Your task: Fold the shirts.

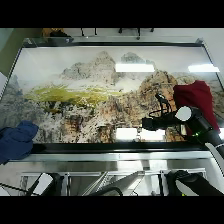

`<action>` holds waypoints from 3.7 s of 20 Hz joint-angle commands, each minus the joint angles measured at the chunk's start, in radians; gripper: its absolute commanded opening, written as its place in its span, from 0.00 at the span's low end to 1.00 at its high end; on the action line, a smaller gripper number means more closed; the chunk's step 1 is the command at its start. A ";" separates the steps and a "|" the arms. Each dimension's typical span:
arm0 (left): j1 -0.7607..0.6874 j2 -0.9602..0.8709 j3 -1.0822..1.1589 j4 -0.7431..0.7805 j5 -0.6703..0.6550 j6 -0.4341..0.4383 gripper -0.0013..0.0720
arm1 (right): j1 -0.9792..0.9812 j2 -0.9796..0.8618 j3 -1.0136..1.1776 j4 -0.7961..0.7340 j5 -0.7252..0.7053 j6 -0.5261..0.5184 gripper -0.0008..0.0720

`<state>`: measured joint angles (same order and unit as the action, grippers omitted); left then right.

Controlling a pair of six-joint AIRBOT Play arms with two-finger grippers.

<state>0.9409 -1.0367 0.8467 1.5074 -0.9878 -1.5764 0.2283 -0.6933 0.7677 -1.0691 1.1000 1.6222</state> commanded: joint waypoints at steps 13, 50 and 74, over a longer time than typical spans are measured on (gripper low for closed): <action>-0.130 -0.236 0.167 -0.090 -0.016 0.043 0.04 | 0.000 0.001 0.000 0.001 -0.020 0.000 0.03; -0.978 -0.016 -0.245 -0.651 0.045 0.240 0.94 | -0.147 -0.409 0.171 0.247 -0.084 -0.428 0.48; -1.154 0.119 0.115 -0.766 0.132 0.318 0.04 | -0.091 -0.331 0.515 0.550 0.054 -0.650 0.03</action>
<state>-0.2123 -1.0210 0.7910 0.7429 -0.7834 -1.2560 0.1829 -1.1263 1.1156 -0.5621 1.0451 0.9783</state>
